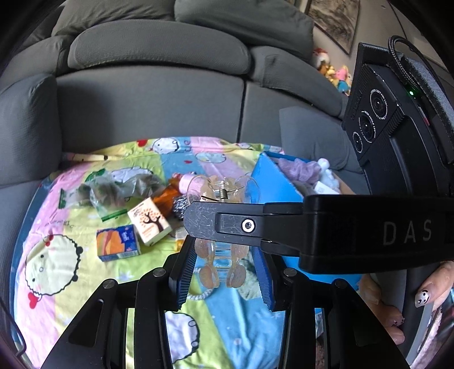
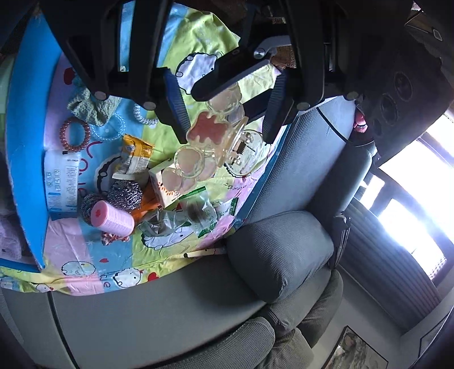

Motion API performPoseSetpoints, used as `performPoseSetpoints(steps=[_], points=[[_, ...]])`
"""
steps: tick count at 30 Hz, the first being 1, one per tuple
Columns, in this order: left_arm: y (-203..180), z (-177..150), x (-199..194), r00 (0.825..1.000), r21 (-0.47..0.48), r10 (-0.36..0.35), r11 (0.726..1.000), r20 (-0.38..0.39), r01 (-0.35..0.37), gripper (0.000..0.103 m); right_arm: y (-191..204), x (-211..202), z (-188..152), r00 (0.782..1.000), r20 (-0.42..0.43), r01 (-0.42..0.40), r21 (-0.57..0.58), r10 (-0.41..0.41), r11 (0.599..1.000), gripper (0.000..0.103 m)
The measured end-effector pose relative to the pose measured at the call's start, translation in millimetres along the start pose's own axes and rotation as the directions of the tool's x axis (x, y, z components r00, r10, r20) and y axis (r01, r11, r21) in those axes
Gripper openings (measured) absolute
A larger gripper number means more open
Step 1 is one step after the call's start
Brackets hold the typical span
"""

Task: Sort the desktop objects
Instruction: 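Carry the held claw clip with both tools toward the cardboard box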

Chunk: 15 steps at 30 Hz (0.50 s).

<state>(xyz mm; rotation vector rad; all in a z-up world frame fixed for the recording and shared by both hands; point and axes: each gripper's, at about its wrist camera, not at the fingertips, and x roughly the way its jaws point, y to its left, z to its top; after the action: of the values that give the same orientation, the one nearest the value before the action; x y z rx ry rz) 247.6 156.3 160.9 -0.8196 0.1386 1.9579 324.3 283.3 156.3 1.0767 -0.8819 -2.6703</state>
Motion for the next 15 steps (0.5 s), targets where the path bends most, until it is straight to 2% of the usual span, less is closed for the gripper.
performPoseSetpoints(steps=[15], points=[[-41.2,9.2,-0.7,0.998,0.058,-0.059,0.997,0.013,0.058,0.040,-18.8,-47.6,-7.9,0.997,0.080,0.012,0.034,-0.015,0.999,0.052]])
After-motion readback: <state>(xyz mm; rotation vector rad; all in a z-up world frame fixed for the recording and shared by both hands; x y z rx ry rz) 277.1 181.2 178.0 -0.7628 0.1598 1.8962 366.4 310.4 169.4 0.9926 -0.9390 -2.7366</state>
